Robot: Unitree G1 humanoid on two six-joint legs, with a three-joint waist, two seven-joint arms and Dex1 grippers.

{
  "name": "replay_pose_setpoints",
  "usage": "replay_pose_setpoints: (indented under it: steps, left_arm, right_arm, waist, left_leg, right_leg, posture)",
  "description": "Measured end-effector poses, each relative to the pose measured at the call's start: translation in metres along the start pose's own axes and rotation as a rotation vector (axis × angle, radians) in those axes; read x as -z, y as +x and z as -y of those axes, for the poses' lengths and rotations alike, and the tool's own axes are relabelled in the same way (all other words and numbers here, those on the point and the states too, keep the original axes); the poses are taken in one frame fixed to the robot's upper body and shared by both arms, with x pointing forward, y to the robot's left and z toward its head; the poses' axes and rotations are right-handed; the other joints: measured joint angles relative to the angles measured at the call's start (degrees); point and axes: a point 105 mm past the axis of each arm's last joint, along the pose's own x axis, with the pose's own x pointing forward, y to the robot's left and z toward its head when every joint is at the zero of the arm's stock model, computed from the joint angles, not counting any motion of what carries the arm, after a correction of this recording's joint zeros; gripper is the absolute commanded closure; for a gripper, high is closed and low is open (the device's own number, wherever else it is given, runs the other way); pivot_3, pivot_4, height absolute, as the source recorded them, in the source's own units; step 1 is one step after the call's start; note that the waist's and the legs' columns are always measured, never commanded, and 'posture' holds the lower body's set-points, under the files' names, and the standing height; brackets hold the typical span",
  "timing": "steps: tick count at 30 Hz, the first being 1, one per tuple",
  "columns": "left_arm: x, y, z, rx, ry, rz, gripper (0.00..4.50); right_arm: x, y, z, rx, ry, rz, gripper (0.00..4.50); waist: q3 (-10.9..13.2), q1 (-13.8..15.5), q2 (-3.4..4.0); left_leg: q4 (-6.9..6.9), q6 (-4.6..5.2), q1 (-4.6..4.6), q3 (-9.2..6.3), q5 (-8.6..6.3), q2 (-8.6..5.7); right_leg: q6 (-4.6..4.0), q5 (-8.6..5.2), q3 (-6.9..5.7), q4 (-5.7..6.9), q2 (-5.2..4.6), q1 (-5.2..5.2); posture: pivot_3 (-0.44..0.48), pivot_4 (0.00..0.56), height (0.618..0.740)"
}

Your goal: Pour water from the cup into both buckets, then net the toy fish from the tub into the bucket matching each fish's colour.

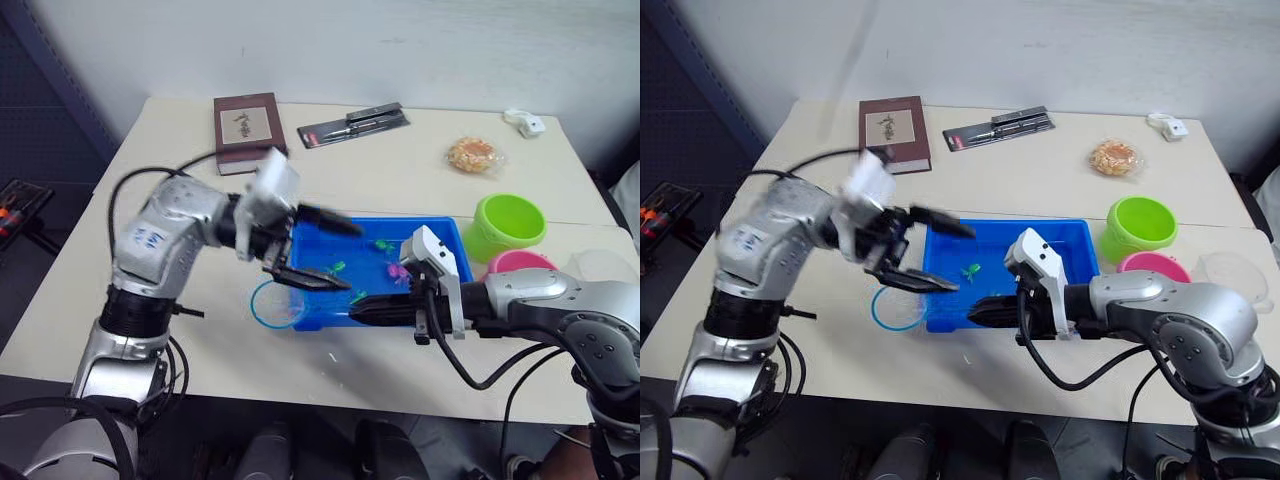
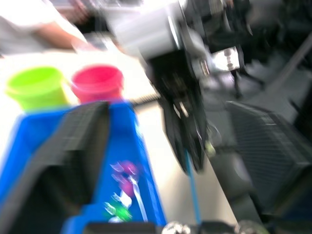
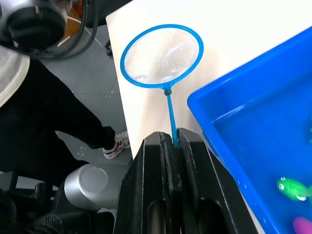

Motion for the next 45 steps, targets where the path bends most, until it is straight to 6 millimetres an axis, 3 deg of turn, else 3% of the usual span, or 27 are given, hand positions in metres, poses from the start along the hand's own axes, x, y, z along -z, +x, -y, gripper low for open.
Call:
replay_pose_setpoints:
  steps: [6, 8, 12, 14, 17, 24, 27, 33, 45]
  left_arm:
    - [0.001, -0.059, -0.016, -0.233, 0.005, -0.027, 0.11]
    - [0.026, -0.086, -0.016, -0.340, 0.006, -0.103, 0.11]
    - [0.065, -0.110, -0.004, -0.431, -0.057, -0.167, 0.11]
    - [0.084, -0.122, 0.009, -0.470, -0.119, -0.188, 0.11]
    - [0.098, -0.121, 0.019, -0.481, -0.164, -0.197, 0.11]
    - [0.091, -0.106, 0.021, -0.480, -0.129, -0.170, 0.11]
    - [0.091, -0.104, 0.022, -0.476, -0.140, -0.162, 0.11]
    - [0.090, -0.092, 0.024, -0.429, -0.163, -0.139, 0.11]
    - [0.090, -0.079, 0.027, -0.366, -0.170, -0.146, 0.11]
  right_arm:
    - [0.004, -0.040, 0.020, 0.172, -0.072, -0.004, 4.50]
    - [0.000, -0.060, 0.029, 0.264, -0.140, 0.018, 4.50]
    - [-0.002, -0.077, 0.037, 0.348, -0.242, 0.040, 4.50]
    - [0.004, -0.096, 0.051, 0.433, -0.305, -0.024, 4.50]
    - [0.009, -0.122, 0.069, 0.542, -0.395, -0.156, 4.50]
    - [0.017, -0.136, 0.087, 0.562, -0.474, -0.258, 4.50]
    - [0.018, -0.134, 0.086, 0.536, -0.519, -0.288, 4.50]
    - [0.040, -0.126, 0.092, 0.448, -0.619, -0.435, 4.50]
    - [0.051, -0.125, 0.111, 0.356, -0.766, -0.659, 4.50]
  waist:
    - [0.00, -0.23, 0.00]
    - [0.00, -0.28, 0.00]
    - [0.00, -0.01, 0.00]
    - [0.00, -0.04, 0.00]
    - [0.00, 0.26, -0.01]
    - [-0.01, -0.03, -0.01]
    - [-0.01, -0.35, -0.01]
    - [-0.01, -0.55, 0.00]
    - [-0.01, -1.26, 0.00]
  left_leg:
    - [-0.04, 0.00, 0.06, 0.09, 0.00, -0.01]
    - [-0.07, 0.00, 0.10, 0.13, 0.00, 0.01]
    - [-0.05, 0.02, 0.08, 0.15, -0.01, -0.01]
    - [-0.06, 0.05, 0.09, 0.21, -0.03, -0.04]
    - [0.04, 0.06, 0.08, 0.18, -0.03, -0.03]
    - [0.07, 0.05, 0.09, 0.19, -0.03, 0.01]
    - [0.07, 0.02, 0.09, 0.19, -0.02, 0.05]
    - [0.08, 0.02, 0.10, 0.21, -0.02, 0.00]
    - [0.09, 0.01, 0.10, 0.20, -0.01, 0.02]
  right_leg:
    - [0.00, 0.00, 0.02, 0.01, 0.02, -0.01]
    - [0.00, 0.00, 0.03, 0.02, 0.03, 0.01]
    - [0.00, 0.00, 0.06, 0.01, 0.00, 0.00]
    - [0.01, 0.01, 0.08, 0.00, -0.04, 0.00]
    - [0.06, 0.04, 0.06, 0.01, -0.05, 0.03]
    - [0.07, 0.04, 0.08, 0.03, -0.04, 0.04]
    - [0.07, 0.04, 0.07, 0.05, 0.00, 0.03]
    - [0.07, 0.04, 0.09, 0.06, -0.03, 0.04]
    - [0.07, 0.04, 0.07, 0.07, -0.02, 0.03]
  posture:
    - [0.000, 0.150, 0.738]
    - [0.000, 0.150, 0.738]
    - [0.000, 0.150, 0.738]
    - [0.000, 0.150, 0.738]
    - [0.000, 0.150, 0.738]
    - [0.000, 0.150, 0.738]
    - [0.000, 0.150, 0.738]
    - [0.000, 0.150, 0.738]
    - [0.000, 0.150, 0.738]
